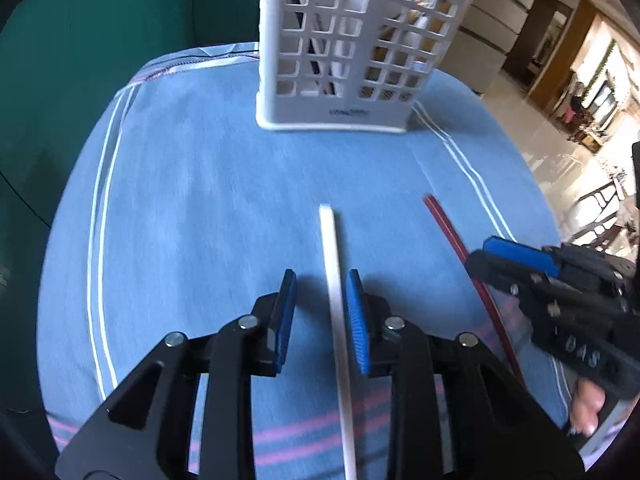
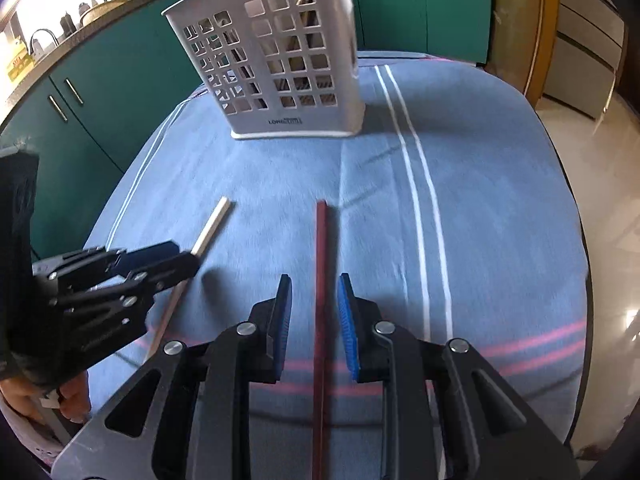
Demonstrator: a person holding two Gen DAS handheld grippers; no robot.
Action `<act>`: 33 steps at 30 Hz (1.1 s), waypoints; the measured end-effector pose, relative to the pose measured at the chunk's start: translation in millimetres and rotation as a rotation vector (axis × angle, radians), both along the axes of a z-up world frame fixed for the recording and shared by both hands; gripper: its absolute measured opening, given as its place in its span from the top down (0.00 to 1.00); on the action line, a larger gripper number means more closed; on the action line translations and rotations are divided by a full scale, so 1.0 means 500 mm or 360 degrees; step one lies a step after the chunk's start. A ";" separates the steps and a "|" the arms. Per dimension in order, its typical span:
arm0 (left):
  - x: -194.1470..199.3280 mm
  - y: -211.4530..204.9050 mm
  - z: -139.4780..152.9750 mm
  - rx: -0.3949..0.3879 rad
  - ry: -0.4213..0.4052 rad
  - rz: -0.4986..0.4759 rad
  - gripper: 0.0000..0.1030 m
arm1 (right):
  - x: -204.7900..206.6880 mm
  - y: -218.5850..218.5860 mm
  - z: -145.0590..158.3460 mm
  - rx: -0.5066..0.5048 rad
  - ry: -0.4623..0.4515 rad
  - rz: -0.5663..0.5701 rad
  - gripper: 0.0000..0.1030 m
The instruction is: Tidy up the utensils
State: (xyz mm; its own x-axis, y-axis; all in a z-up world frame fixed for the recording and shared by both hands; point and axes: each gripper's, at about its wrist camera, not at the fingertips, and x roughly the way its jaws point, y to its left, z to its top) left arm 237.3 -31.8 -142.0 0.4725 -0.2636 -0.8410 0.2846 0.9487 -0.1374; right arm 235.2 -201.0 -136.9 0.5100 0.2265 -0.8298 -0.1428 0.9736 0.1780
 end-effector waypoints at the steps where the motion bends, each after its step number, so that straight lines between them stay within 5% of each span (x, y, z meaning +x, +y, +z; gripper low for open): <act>1: 0.009 -0.005 0.000 0.0016 0.0003 0.0000 0.75 | 0.010 0.002 -0.002 -0.0007 0.0007 0.0002 0.77; 6: 0.046 -0.029 0.002 0.0115 0.0023 -0.0012 0.73 | 0.057 0.011 -0.014 -0.0103 0.0059 -0.0013 0.77; 33: 0.034 -0.053 -0.003 0.0196 -0.0059 -0.0020 0.69 | 0.067 0.039 -0.029 -0.0266 -0.0012 0.0007 0.83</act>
State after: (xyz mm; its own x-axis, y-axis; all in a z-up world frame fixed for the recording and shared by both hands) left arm 254.1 -58.5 -143.5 0.5012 -0.1656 -0.8493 0.2996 0.9540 -0.0092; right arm 268.9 -181.4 -151.2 0.5155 0.0880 -0.8524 -0.1478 0.9889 0.0127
